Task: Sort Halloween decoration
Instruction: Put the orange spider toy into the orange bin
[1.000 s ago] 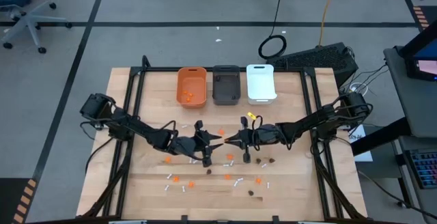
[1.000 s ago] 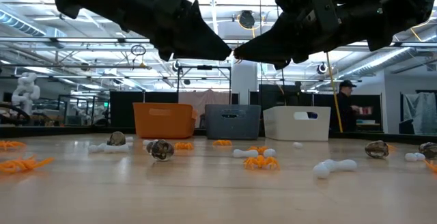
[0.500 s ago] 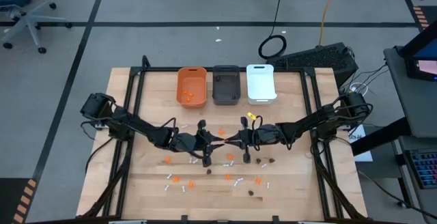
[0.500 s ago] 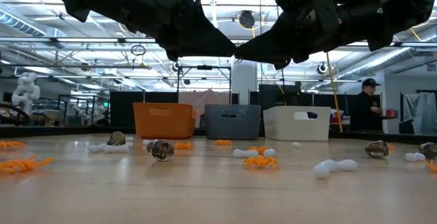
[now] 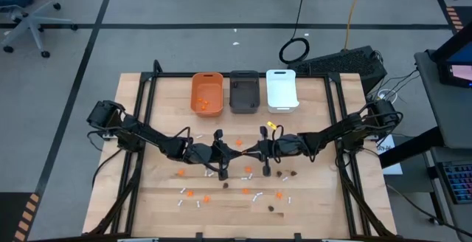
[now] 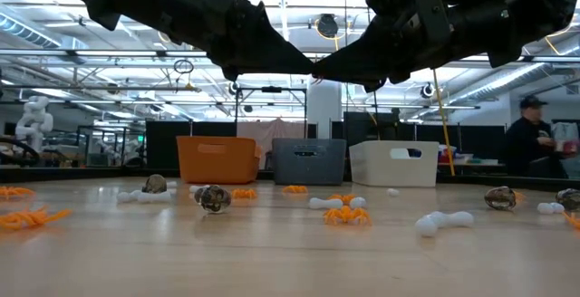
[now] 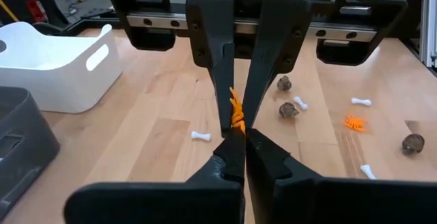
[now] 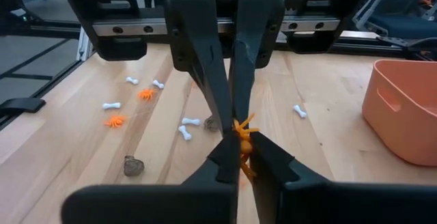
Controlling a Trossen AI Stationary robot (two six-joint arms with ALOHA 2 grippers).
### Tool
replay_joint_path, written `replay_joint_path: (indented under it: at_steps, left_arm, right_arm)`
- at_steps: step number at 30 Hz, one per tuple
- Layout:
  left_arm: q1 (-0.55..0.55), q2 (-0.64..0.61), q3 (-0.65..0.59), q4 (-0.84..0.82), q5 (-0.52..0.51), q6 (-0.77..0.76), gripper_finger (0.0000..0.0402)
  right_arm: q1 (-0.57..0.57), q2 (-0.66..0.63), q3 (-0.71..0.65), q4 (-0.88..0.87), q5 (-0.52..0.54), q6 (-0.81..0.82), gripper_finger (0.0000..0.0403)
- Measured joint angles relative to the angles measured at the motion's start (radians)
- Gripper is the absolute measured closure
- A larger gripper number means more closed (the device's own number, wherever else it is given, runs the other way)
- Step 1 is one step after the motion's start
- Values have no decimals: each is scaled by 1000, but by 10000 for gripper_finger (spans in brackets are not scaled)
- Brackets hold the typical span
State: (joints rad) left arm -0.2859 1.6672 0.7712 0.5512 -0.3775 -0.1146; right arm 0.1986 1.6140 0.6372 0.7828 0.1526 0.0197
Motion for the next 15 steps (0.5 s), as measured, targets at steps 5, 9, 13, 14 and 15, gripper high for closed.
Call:
replay_joint_path:
  at_steps: [5,9,13,14,15]
  left_arm:
    - [0,0,0,-8,3,0,401]
    - [0,0,0,-14,2,0,402]
    - [0,0,0,-12,2,0,402]
    - [0,0,0,-9,2,0,402]
    - [0,0,0,-6,2,0,402]
  right_arm:
    - [0,-1,2,-60,1,11,327]
    - [0,-1,2,-110,0,36,263]
    - [0,-1,2,-181,2,61,216]
    - [0,-1,2,-195,2,63,209]
    - [0,-1,2,-207,2,64,203]
